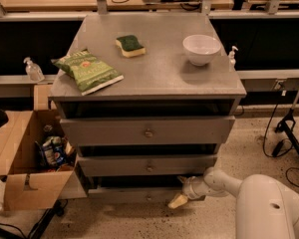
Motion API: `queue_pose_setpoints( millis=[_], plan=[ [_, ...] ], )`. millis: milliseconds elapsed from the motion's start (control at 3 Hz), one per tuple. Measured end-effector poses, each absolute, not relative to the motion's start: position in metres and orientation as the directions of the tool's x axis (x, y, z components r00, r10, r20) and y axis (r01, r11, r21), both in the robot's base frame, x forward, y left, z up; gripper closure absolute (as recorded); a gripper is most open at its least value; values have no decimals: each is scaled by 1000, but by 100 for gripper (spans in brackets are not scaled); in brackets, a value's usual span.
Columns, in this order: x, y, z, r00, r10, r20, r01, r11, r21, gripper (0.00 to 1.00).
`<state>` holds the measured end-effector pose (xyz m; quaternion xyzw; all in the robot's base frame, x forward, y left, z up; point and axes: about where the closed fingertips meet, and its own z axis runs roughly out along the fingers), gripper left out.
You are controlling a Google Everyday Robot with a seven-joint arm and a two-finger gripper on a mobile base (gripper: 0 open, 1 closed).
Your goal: Open bottom drawer
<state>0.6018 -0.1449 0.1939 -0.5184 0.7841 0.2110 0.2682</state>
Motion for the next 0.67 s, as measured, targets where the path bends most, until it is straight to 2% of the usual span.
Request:
queue_pose_setpoints(
  millis=[333, 667],
  plan=[
    [569, -153, 188, -389, -720, -575, -908, 405, 107, 50],
    [554, -155, 189, -413, -726, -550, -901, 414, 130, 73]
  ],
)
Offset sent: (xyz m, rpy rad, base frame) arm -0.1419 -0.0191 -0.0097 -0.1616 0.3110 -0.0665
